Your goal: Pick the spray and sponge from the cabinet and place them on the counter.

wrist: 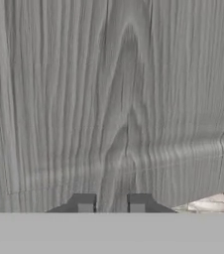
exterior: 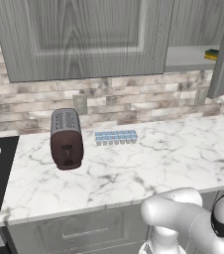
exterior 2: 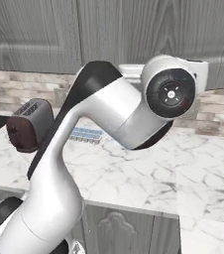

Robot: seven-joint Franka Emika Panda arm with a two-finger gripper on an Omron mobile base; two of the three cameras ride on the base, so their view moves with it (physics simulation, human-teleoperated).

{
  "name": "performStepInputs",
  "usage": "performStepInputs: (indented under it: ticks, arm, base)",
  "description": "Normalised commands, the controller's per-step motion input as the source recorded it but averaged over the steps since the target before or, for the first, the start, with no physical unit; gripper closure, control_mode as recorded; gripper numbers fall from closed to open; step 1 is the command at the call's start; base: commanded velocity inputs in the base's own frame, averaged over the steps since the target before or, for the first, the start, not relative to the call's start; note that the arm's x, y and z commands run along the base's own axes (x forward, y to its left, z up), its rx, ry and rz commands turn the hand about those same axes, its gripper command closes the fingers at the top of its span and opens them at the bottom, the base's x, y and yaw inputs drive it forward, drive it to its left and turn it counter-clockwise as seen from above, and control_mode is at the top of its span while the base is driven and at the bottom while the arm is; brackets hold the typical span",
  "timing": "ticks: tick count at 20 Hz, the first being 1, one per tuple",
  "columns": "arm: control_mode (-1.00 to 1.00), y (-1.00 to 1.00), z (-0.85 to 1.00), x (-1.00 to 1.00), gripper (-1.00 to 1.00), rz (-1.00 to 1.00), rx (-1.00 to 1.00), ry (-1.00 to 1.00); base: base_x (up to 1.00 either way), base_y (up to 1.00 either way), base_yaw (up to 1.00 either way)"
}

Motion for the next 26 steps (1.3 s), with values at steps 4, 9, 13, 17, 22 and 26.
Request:
performStepInputs:
  ticks: [4,9,13,17,22,26]
  arm:
    - [-1.0,-0.03,0.0,-0.77,-1.0,0.01,0.0,-0.02]
    - [-1.0,0.0,0.0,-0.99,-1.0,0.0,0.0,-0.09]
    - [-1.0,0.18,0.0,-0.86,-1.0,0.0,0.0,-0.08]
    - [-1.0,0.55,0.0,-0.68,-1.0,0.0,-0.03,-0.04]
    - [-1.0,0.71,0.0,-0.54,-1.0,0.0,-0.07,0.0]
    - [-1.0,0.72,0.0,-0.45,-1.0,0.0,-0.09,-0.01]
  base:
    - [0.0,0.0,0.0]
    - [0.0,0.0,0.0]
    - [0.0,0.0,0.0]
    - [0.0,0.0,0.0]
    - [0.0,0.0,0.0]
    - [0.0,0.0,0.0]
